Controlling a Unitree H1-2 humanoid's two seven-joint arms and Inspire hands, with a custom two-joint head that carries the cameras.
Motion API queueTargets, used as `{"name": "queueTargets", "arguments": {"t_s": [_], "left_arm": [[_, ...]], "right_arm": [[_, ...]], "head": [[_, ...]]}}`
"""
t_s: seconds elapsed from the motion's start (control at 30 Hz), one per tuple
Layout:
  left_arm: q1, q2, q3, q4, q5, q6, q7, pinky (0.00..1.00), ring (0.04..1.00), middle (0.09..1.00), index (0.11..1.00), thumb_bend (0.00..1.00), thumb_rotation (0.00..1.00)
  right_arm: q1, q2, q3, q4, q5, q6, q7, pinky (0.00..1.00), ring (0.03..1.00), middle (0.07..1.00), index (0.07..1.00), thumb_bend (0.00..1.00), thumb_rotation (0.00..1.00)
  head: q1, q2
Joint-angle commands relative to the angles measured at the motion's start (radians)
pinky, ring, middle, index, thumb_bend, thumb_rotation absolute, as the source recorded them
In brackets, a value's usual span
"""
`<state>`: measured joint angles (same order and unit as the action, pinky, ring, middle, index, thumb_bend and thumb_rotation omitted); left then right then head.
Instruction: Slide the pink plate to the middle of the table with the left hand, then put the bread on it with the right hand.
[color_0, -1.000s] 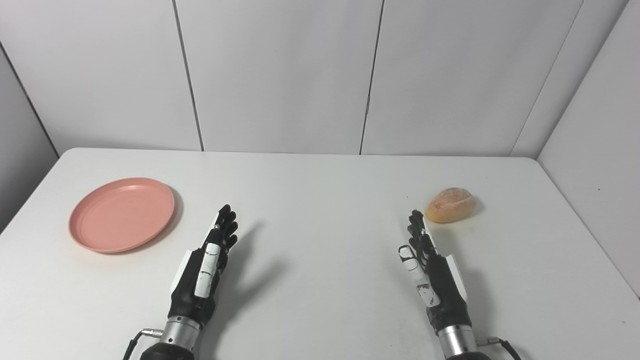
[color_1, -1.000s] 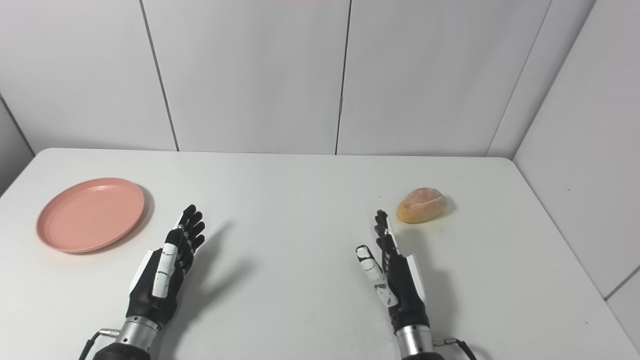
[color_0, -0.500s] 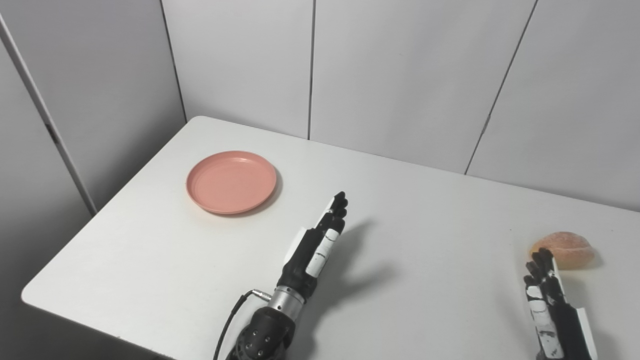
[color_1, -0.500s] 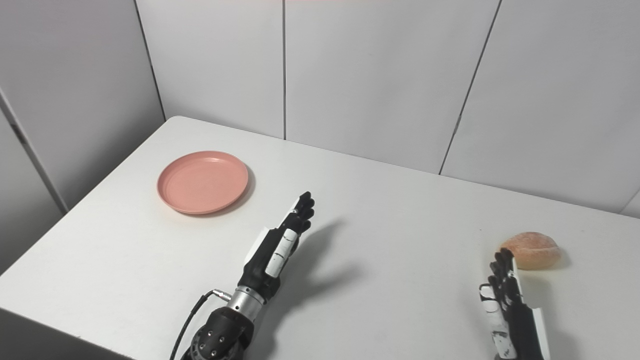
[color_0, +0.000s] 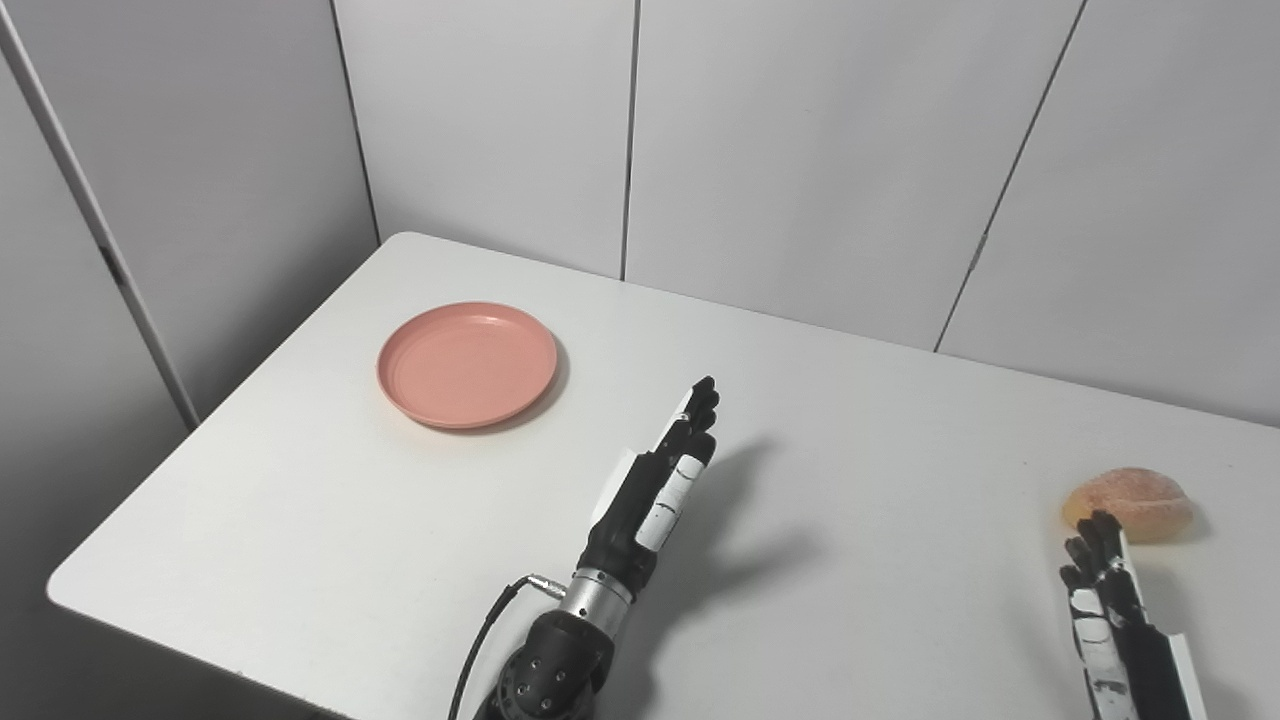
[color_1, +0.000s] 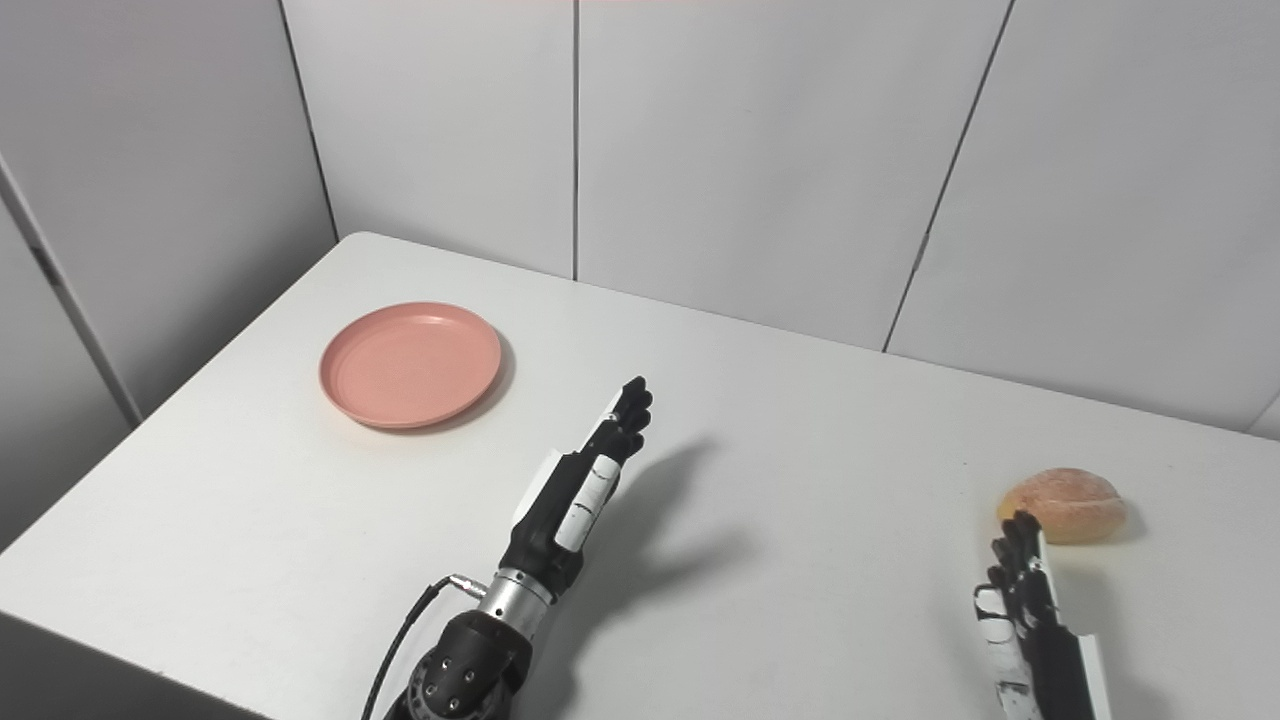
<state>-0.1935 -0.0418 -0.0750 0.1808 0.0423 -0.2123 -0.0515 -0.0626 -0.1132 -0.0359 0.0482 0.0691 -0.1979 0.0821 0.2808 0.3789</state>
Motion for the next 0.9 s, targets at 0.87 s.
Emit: {"name": "queueTargets", "arguments": {"t_s": [0.87], "left_arm": [[-0.103,0.11,0.197,-0.189,-0.095,0.123,0.062,0.9,0.914,0.917,0.893,0.79,1.0]], "right_arm": [[-0.012,0.034,0.005,-0.035,-0.018,0.013,-0.019,1.0,1.0,1.0,1.0,0.38,0.81]], "head": [[-0.006,-0.034]]}}
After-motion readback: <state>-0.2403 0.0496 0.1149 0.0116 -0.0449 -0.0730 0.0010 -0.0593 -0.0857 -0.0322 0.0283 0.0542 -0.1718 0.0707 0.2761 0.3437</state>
